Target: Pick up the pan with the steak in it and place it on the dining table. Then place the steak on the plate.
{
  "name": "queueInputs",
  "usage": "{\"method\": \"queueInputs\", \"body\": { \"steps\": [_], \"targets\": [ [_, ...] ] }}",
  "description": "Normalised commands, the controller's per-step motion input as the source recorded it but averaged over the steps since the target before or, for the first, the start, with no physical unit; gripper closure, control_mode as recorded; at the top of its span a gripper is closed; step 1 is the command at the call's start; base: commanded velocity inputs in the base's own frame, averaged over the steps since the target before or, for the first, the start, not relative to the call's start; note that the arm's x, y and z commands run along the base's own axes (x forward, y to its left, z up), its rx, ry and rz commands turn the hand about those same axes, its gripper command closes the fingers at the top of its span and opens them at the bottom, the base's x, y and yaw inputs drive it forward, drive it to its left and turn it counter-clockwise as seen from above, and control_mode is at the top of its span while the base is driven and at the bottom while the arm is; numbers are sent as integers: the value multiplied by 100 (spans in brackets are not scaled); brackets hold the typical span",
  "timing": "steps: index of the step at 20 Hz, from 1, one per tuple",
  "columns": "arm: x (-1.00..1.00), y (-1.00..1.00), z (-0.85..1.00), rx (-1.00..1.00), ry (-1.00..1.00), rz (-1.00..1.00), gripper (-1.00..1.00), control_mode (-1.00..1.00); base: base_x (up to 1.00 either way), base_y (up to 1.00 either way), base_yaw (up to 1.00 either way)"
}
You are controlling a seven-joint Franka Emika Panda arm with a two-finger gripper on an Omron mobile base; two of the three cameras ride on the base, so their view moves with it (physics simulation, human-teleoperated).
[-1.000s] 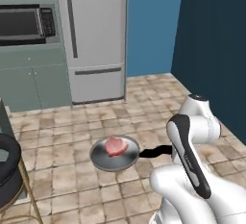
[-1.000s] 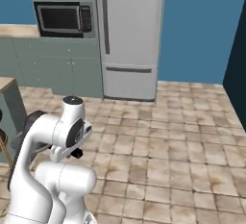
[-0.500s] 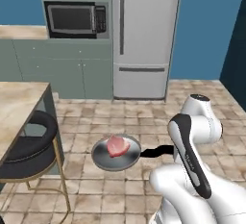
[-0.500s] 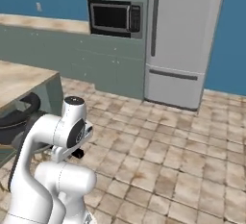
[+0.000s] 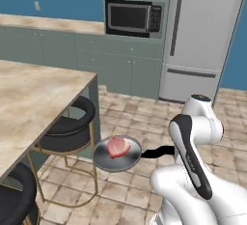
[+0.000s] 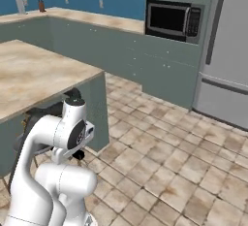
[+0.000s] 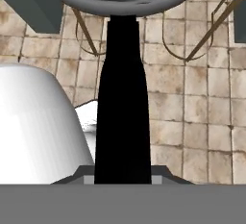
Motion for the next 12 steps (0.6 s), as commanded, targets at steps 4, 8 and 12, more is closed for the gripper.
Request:
{"method": "queueInputs", "body": {
  "steps": [4,8,12],
  "targets": [
    [0,0,0,0,0,0,100,100,0,-1,48],
    [0,0,0,0,0,0,100,100,0,0,48],
    [0,0,0,0,0,0,100,100,0,-1,47]
  ]
}}
